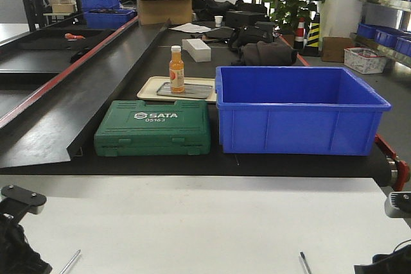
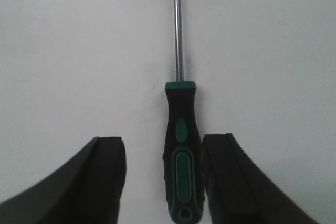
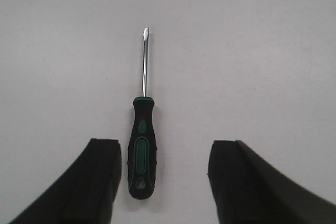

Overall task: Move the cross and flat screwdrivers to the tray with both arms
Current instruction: 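Lower both grippers over the screwdriver handles lying on the table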

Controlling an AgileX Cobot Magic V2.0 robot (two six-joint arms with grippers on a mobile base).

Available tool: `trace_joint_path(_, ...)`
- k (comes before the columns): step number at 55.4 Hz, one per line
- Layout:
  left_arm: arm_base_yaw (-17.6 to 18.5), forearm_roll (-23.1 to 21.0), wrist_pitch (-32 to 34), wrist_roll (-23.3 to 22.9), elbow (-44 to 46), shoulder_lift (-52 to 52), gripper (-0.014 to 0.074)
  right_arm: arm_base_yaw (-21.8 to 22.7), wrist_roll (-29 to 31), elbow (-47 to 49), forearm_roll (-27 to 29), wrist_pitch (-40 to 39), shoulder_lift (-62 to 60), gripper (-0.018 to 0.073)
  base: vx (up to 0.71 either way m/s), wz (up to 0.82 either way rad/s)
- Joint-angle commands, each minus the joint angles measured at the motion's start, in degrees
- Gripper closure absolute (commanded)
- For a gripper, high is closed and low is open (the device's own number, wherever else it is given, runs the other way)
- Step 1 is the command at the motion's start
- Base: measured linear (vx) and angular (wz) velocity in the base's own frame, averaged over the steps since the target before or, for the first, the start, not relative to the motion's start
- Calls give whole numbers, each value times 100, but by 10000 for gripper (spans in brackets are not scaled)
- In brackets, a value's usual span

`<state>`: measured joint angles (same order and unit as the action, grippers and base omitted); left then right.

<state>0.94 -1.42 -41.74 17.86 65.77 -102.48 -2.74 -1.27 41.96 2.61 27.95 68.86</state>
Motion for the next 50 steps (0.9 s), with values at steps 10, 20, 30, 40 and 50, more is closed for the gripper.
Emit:
trace_joint_path(10,-7,-550,-199,681,676,-621,142,16,57,204,-54,-378,-97,97,0,0)
trace_joint_path(20,-7,-483,141,734,676,-746,142,16,57,204,-54,-246,-97,97,0,0)
trace_joint_path(30,-7,-483,316,734,676,-793,142,16,57,204,-54,-119,-97,97,0,0)
trace_joint_path(40,-7,-496,157,727,676,-1018,142,16,57,204,-54,-106,-97,97,0,0)
trace_joint_path(50,-7,-496,43,727,676,-1186,142,16,57,204,-54,-109,-92,97,0,0)
